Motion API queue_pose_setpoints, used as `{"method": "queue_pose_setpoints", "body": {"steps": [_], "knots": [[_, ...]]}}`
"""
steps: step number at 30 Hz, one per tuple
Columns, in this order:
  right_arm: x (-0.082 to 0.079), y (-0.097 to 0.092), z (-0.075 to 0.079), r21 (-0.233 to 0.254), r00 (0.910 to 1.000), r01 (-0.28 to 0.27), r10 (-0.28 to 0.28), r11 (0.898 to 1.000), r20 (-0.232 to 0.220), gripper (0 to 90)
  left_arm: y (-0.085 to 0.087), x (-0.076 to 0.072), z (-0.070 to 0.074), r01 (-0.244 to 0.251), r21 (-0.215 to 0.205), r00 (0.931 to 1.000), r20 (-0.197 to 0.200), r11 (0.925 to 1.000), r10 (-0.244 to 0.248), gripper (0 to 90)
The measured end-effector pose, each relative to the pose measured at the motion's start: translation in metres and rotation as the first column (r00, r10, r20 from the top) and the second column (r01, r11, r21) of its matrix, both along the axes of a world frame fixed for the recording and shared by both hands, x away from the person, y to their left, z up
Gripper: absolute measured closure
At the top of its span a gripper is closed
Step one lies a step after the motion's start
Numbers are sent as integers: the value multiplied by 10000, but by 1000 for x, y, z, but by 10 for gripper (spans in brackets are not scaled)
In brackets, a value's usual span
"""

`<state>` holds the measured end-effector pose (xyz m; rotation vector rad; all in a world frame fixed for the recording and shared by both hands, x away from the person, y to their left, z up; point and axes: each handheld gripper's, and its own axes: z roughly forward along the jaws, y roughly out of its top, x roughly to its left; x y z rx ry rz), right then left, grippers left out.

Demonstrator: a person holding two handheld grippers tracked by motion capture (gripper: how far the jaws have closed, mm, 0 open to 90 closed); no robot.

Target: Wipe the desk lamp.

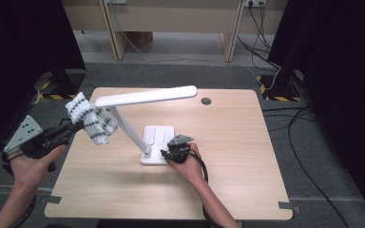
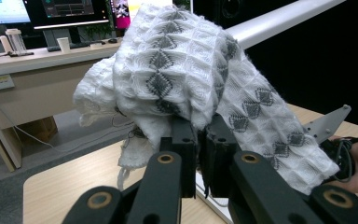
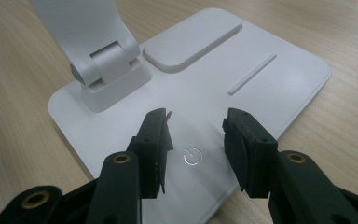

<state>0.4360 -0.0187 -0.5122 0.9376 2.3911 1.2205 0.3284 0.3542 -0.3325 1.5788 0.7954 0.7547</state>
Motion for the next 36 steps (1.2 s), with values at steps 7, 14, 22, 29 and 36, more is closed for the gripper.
{"method": "queue_pose_setpoints", "body": {"steps": [7,14,22,29,36], "knots": [[0,0,0,13,10000,-4,4,10000,-3,593,1,3,4,-141,-57,9998,121,9999,141,843],[0,0,0,10,10000,28,-28,10000,40,593,3,6,8,-218,-76,9995,235,9997,220,844],[-1,0,-1,74,9999,72,-73,9999,71,593,5,9,13,-348,-88,9988,338,9994,350,844],[-1,1,-1,86,9999,79,-80,9999,83,593,6,12,16,-426,-133,9983,390,9990,431,844],[-1,1,-1,94,9999,95,-96,9999,84,593,8,11,23,-468,-177,9970,605,9987,478,844]]}}
